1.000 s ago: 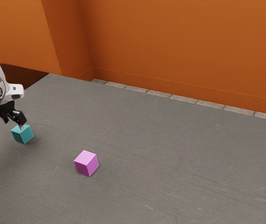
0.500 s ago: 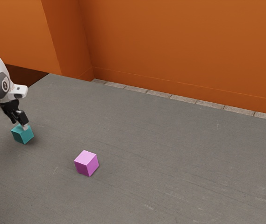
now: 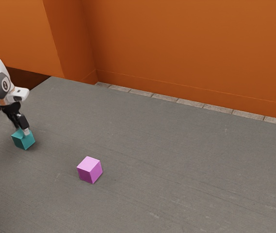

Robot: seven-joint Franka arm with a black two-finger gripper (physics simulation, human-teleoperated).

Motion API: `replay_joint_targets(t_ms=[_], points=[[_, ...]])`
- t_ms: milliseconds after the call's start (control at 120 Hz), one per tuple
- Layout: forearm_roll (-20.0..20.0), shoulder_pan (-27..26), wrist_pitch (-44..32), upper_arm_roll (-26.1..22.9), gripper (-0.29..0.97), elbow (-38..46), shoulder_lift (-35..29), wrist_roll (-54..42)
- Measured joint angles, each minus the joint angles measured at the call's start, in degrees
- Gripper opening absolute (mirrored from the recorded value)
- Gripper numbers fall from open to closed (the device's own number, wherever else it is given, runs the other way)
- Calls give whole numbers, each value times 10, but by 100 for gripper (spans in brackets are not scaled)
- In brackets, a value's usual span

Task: Pick up the blue block with one arm, and put the blue block on the pink block with one arm

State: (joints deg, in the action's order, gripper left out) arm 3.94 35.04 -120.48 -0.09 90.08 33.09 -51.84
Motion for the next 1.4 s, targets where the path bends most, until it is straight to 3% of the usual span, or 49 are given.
replay_joint_targets(t_ms=[342,1400], points=[[7,1,36,3,68,-42,26,-13],[-10,0,53,5,68,-70,52,93]])
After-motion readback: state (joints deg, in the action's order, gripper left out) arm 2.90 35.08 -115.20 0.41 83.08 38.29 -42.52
